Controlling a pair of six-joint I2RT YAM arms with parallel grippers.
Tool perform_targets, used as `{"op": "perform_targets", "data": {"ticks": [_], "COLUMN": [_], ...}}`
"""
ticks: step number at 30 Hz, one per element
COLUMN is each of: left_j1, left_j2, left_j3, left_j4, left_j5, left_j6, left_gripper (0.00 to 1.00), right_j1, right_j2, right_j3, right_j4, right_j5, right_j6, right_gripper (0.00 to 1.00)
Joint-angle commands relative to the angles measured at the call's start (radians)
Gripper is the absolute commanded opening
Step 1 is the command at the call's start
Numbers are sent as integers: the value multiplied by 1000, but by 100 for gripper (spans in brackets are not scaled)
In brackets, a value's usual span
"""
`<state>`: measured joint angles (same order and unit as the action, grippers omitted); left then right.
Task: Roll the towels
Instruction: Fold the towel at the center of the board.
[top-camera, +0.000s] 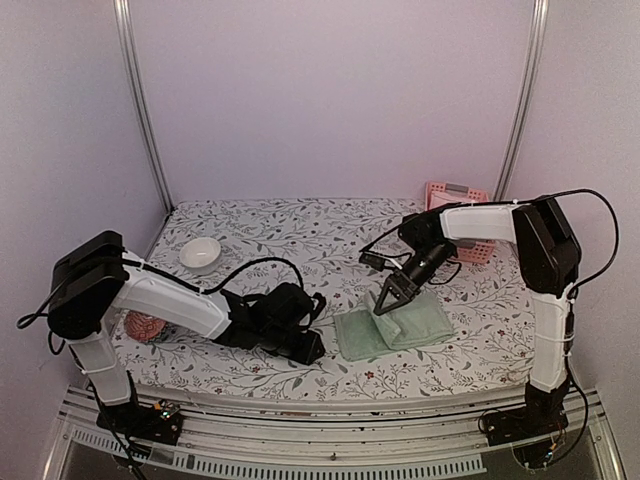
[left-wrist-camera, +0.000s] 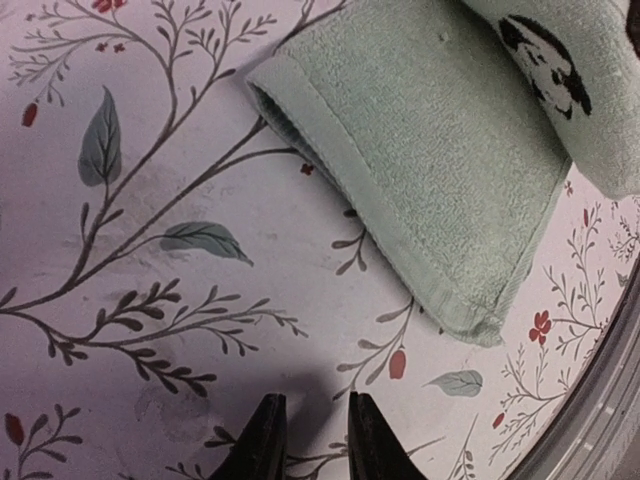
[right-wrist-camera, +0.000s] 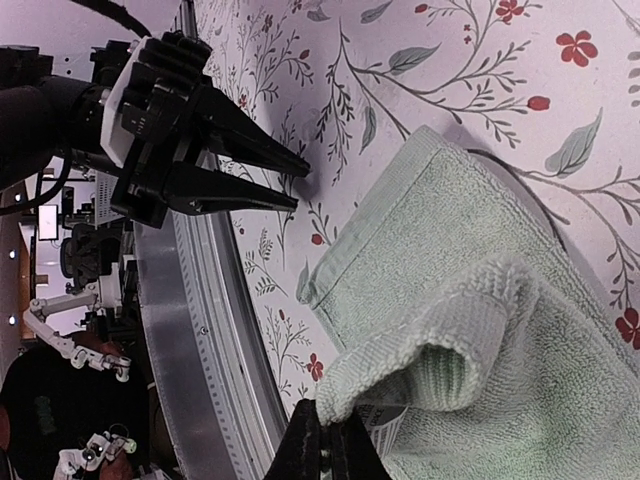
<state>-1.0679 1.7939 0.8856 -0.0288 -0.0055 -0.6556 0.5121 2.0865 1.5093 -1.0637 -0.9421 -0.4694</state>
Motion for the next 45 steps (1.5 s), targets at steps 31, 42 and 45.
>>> {"op": "perform_targets", "data": {"ticks": [31, 42, 45], "left_j1": [34, 43, 56], "left_j2": [70, -34, 3], "left_j3": [33, 82, 183], "left_j4": [45, -37, -73], "left_j5": [43, -40, -49], "left_j6": [10, 48, 89], "left_gripper": [25, 26, 27], "right_j1": [58, -60, -70], "right_j2": [72, -157, -198], "right_j3": [120, 45, -16], "right_j4": [-92, 3, 59], "right_j5": [-23, 227, 350], "right_j6": [-42, -51, -40], "right_gripper": [36, 36, 35]}}
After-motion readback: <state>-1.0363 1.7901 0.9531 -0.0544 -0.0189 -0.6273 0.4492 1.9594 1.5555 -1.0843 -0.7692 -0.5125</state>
